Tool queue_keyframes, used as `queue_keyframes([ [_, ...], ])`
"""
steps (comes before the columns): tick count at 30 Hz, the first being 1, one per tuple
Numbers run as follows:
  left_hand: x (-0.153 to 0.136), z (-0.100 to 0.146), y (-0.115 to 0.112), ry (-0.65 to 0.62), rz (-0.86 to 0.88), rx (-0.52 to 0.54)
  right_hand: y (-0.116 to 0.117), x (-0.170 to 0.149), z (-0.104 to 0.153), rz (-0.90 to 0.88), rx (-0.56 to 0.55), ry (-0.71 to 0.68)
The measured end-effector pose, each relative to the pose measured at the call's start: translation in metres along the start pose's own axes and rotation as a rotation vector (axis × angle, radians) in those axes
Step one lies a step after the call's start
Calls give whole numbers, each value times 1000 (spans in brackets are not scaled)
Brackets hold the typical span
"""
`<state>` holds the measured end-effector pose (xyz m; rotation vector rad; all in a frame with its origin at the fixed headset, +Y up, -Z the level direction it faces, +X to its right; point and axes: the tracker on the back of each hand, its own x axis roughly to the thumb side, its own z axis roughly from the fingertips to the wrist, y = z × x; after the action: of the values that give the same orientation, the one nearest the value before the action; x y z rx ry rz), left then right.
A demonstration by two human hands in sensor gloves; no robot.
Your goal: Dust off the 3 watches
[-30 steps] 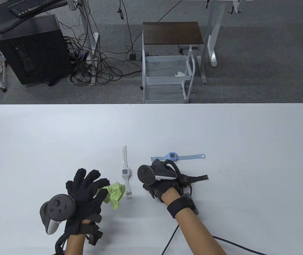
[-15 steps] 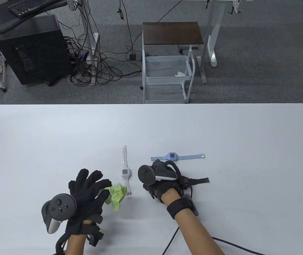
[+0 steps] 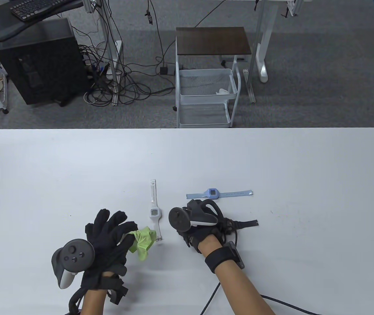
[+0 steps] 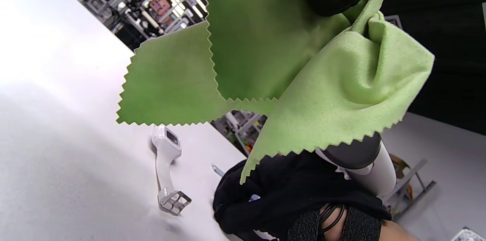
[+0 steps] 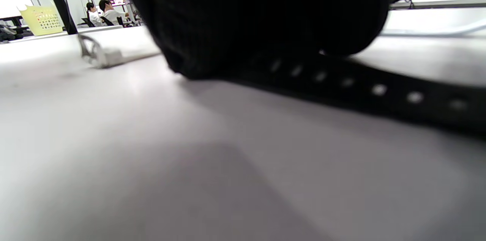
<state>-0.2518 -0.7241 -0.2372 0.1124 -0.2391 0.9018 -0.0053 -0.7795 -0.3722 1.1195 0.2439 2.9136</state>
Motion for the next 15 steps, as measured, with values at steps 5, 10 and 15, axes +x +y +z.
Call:
queue_keyframes([
  [5,0,0,0,2,3,-5,-2,6,0,72,-5,-2],
  [10,1,-1,-1,-1,4,-16,-3,9,1,122,-16,21],
  [15,1,-1,-1,-3,12,-18,-3,10,1,126,-20,11],
])
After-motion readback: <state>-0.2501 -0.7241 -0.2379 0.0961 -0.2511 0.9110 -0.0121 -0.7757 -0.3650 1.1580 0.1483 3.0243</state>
